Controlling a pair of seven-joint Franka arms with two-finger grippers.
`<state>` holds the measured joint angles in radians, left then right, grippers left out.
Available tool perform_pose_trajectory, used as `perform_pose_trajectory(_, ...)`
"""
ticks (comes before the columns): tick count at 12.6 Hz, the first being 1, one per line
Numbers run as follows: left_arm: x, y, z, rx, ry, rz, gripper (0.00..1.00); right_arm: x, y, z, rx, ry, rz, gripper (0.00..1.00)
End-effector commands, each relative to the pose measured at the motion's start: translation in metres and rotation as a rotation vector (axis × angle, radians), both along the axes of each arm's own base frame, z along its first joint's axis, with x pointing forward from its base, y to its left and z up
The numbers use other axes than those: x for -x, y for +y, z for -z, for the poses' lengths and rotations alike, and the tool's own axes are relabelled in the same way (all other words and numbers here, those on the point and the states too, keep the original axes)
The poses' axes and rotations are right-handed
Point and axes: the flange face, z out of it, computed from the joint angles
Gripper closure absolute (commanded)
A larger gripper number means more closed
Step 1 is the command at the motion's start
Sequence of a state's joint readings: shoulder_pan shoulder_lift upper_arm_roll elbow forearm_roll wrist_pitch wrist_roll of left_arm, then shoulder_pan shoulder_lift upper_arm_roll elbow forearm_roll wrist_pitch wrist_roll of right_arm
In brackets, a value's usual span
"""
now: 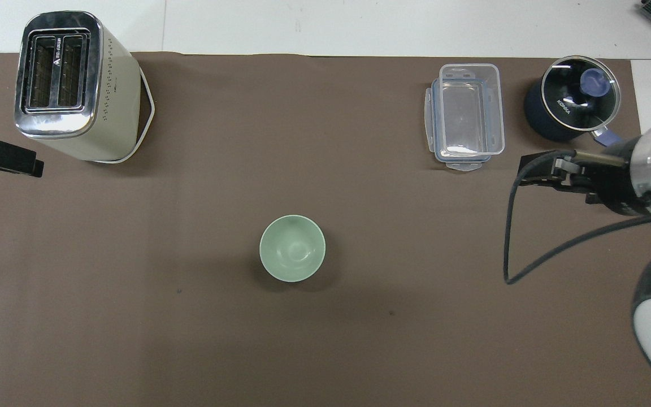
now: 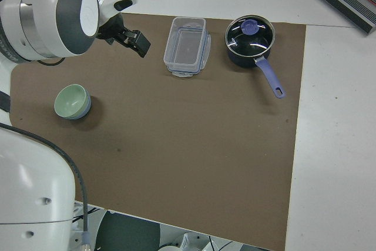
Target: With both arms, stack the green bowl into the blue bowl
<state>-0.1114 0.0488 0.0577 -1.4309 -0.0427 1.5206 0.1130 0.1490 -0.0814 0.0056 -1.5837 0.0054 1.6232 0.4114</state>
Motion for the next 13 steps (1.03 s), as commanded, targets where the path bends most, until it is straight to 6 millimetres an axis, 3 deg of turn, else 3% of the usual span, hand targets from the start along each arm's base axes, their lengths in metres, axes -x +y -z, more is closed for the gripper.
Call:
perform_pose_trajectory(1, 0.008, 0.001, -0.001, -0.017, 0.009, 0.007, 0.0, 0.012, -0.041, -0.018, 0.013, 0.018, -0.038, 0.0)
perform_pose_trajectory(4, 0.008, 0.0, -0.001, -0.017, 0.009, 0.008, 0.0, 0.022, -0.072, -0.025, 0.017, 0.028, -0.137, 0.0)
perform_pose_trajectory(10, 0.01, 0.001, -0.001, -0.017, 0.009, 0.008, 0.0, 0.017, -0.083, -0.007, 0.036, 0.054, -0.2, 0.0)
perform_pose_trajectory(13, 0.01, 0.001, -0.001, -0.017, 0.009, 0.01, 0.0, 0.018, -0.093, -0.008, 0.041, 0.06, -0.218, 0.0)
